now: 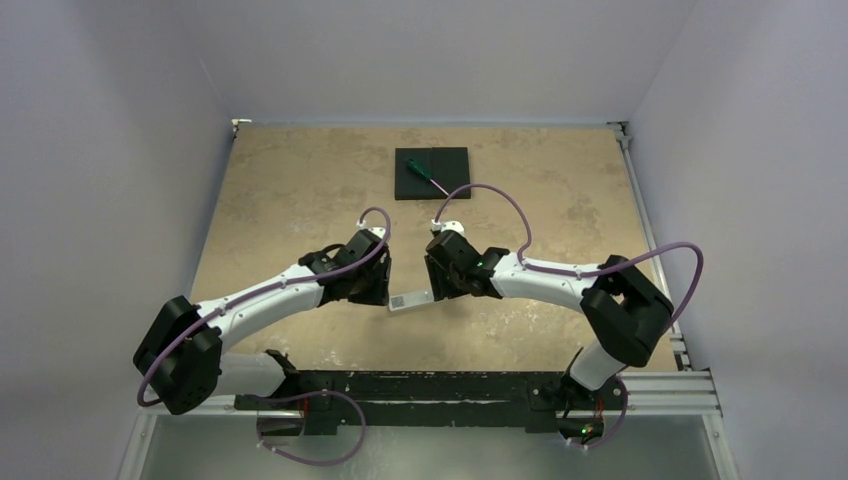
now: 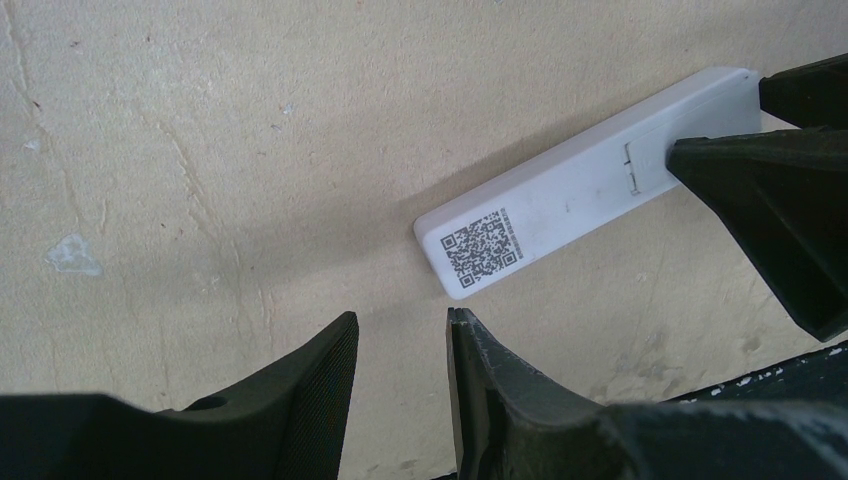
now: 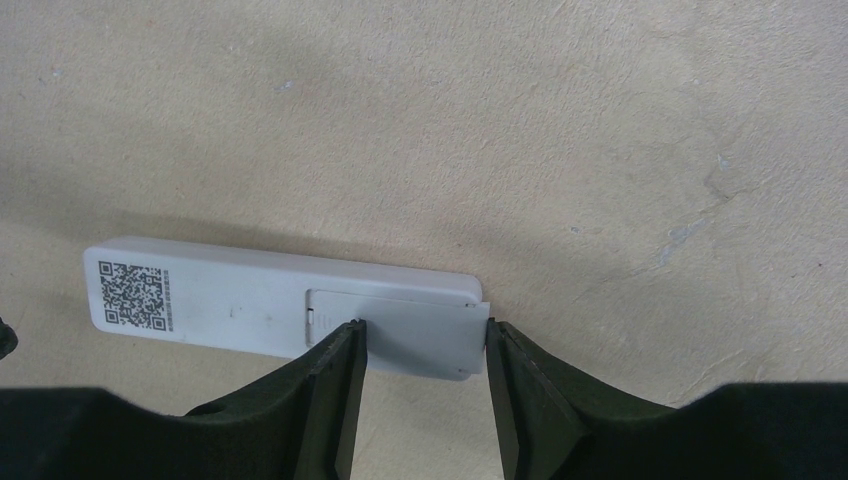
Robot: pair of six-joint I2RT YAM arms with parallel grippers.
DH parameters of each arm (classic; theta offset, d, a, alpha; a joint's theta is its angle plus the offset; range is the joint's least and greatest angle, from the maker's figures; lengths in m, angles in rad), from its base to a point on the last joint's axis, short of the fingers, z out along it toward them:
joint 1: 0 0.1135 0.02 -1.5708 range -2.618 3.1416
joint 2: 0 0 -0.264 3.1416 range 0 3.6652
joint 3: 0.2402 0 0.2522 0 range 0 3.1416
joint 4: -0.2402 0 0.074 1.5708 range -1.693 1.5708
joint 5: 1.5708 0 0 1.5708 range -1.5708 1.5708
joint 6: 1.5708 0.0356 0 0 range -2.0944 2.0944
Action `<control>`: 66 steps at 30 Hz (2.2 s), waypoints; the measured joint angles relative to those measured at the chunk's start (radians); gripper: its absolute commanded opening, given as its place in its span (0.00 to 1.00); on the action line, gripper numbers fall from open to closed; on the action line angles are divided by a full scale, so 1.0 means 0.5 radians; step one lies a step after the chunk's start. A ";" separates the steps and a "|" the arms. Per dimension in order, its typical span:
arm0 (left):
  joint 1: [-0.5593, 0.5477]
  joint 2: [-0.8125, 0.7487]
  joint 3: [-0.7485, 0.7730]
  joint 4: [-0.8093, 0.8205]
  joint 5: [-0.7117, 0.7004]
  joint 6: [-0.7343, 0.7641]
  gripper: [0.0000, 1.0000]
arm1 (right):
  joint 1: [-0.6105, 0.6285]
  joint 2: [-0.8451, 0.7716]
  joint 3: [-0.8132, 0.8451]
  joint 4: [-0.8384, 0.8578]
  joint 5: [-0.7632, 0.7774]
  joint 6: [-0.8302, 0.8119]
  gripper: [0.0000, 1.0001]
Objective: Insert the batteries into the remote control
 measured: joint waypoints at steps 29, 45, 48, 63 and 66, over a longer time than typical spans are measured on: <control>0.000 0.067 -0.176 0.380 0.101 -0.088 0.41 | -0.001 0.011 -0.001 0.018 -0.022 -0.006 0.50; 0.002 0.164 -0.260 0.589 0.261 -0.149 0.40 | 0.045 0.029 0.004 0.036 0.014 -0.012 0.49; 0.004 0.173 -0.260 0.591 0.279 -0.160 0.40 | 0.061 0.039 0.017 0.026 0.044 -0.014 0.49; 0.004 0.175 -0.260 0.588 0.284 -0.159 0.39 | 0.104 0.039 0.027 0.014 0.108 -0.011 0.63; 0.004 0.175 -0.260 0.588 0.283 -0.159 0.39 | 0.113 0.033 0.027 0.006 0.115 -0.011 0.68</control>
